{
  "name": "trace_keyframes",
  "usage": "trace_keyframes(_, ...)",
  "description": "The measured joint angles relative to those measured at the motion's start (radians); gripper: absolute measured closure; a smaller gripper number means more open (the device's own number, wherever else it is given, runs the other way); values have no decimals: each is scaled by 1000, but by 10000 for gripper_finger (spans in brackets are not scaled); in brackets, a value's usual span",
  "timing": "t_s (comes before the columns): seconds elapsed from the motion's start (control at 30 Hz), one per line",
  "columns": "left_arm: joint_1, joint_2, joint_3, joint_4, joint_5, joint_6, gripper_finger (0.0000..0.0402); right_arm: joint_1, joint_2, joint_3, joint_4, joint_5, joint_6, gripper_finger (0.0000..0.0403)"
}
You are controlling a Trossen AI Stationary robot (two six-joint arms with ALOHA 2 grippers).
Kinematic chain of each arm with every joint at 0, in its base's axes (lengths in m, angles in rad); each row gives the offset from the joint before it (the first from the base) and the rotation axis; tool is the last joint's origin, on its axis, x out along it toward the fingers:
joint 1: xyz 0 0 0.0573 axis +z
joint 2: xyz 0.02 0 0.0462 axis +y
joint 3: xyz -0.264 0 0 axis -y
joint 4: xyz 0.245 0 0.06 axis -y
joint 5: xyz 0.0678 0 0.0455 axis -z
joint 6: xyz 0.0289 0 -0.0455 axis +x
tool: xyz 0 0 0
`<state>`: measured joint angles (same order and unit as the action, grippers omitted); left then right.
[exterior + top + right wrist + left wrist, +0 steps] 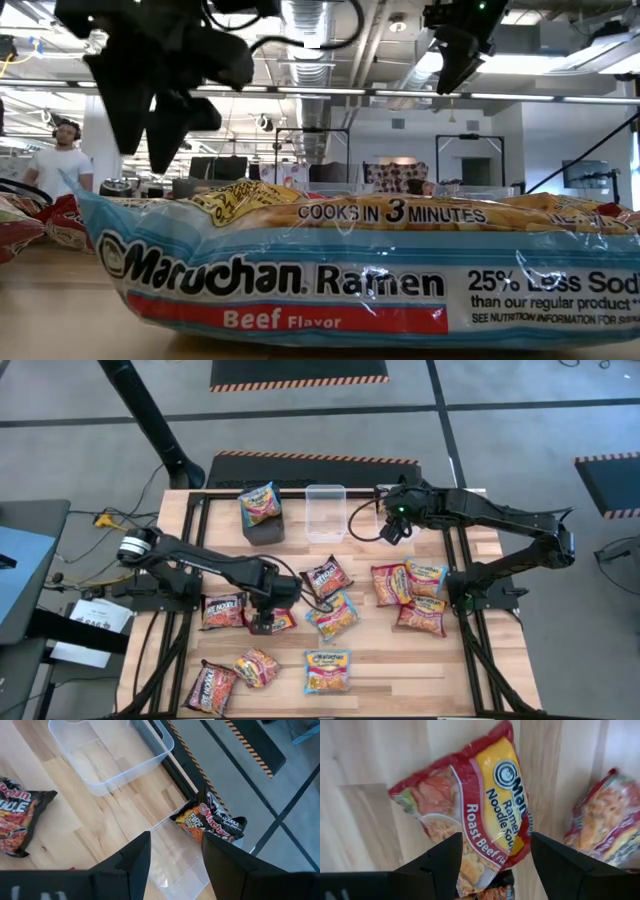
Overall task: Sort Maruchan noodles
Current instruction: Put the red noodle pack into the left transparent bin
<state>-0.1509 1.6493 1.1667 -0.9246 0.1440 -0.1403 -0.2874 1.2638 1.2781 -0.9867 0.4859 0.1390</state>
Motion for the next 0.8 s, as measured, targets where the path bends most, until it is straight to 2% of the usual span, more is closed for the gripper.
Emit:
trace_keyframes(0.33,-7,94,0,9,-58,1,182,0,0,0,-1,-17,21,202)
trace_keyframes(0.6,-7,119,0,25,-198,-17,182,0,0,0,-1,-17,21,202)
trace_keyframes(0.8,-7,155,-12,56,-201,-38,182,0,0,0,0,-17,21,202)
